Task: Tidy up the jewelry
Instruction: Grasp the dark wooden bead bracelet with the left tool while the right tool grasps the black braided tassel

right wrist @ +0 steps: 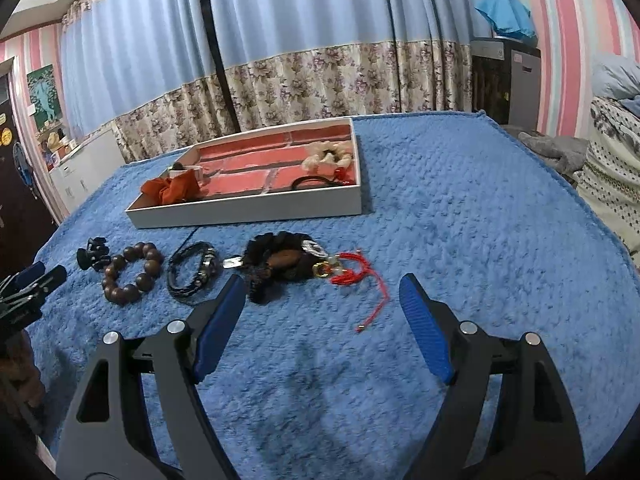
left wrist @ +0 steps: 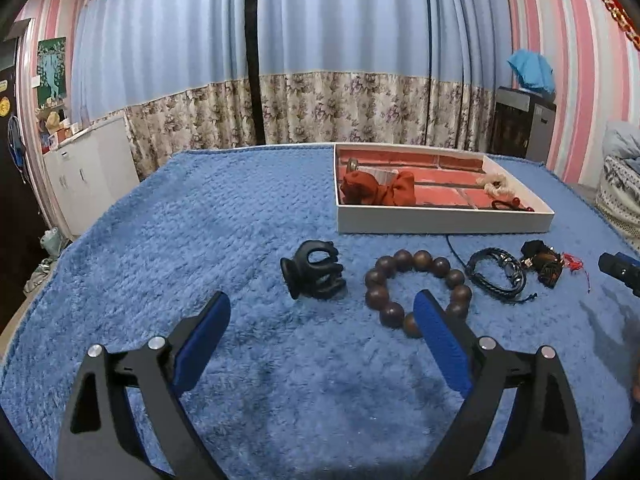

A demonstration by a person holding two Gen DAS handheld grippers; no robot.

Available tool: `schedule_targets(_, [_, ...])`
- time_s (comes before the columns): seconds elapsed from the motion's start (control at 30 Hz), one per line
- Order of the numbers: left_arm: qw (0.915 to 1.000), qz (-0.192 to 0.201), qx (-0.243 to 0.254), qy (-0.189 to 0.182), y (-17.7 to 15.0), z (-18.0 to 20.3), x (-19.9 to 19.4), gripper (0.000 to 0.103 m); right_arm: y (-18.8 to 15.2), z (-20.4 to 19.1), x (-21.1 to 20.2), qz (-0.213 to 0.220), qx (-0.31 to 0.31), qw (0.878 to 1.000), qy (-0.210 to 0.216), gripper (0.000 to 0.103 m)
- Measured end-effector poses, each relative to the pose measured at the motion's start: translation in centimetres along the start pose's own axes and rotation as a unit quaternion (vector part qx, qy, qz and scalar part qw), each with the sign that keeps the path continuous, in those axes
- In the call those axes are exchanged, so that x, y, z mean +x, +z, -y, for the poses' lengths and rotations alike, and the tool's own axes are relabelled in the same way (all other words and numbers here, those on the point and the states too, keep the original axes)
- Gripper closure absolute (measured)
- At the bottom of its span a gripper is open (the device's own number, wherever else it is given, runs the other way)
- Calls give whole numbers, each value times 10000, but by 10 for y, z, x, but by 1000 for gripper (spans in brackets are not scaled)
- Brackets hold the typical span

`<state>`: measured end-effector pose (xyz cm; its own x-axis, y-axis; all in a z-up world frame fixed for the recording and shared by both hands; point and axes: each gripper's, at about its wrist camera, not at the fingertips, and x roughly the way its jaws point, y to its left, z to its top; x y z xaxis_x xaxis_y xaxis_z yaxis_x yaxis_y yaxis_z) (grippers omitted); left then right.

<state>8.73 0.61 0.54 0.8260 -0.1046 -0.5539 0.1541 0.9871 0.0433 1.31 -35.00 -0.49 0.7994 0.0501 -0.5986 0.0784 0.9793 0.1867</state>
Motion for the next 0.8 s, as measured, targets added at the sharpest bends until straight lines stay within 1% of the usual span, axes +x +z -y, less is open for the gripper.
schedule_targets(0.07, [10000,-40,2,-81,2,4,1,13,0,-5,1,-29,-47,10000,8,25])
schedule_targets(0.17, [9999,-48,8,-109,3,11,2,13,0,-11,5,-69,-58,10000,8,25])
schedule_targets(0.23, [9999,-75,-8,-117,4,14,3,13,1,-14,8,-128,-74,9999,40,28])
schedule_targets(0.3, [9998,-112,13,-191,5,19,6,17,2,-17,11,-151,-98,9998,21,31])
schedule_targets(0.4, [9996,-179,96,-185,5,25,11,23,3,-22,16,-205,-144,9997,23,34])
schedule_targets(0.43, [9994,-231,124,-216,5,28,14,28,4,-23,17,-214,-154,9997,19,35])
schedule_targets(0.5, [9991,-329,148,-227,5,32,20,30,4,-26,22,-250,-177,9995,28,38])
schedule_targets(0.57, [9987,-405,160,-261,6,34,26,37,5,-29,26,-298,-204,9993,40,40])
schedule_targets(0.6, [9985,-456,154,-276,6,34,29,38,5,-31,29,-326,-243,9992,48,42])
schedule_targets(0.73, [9970,-699,105,-300,6,33,42,45,5,-32,33,-355,-250,9991,40,42])
schedule_targets(0.77, [9967,-750,66,-309,6,33,45,49,5,-32,34,-364,-247,9990,37,42])
schedule_targets(0.8, [9963,-797,44,-306,7,32,48,51,5,-32,36,-379,-243,9990,31,42])
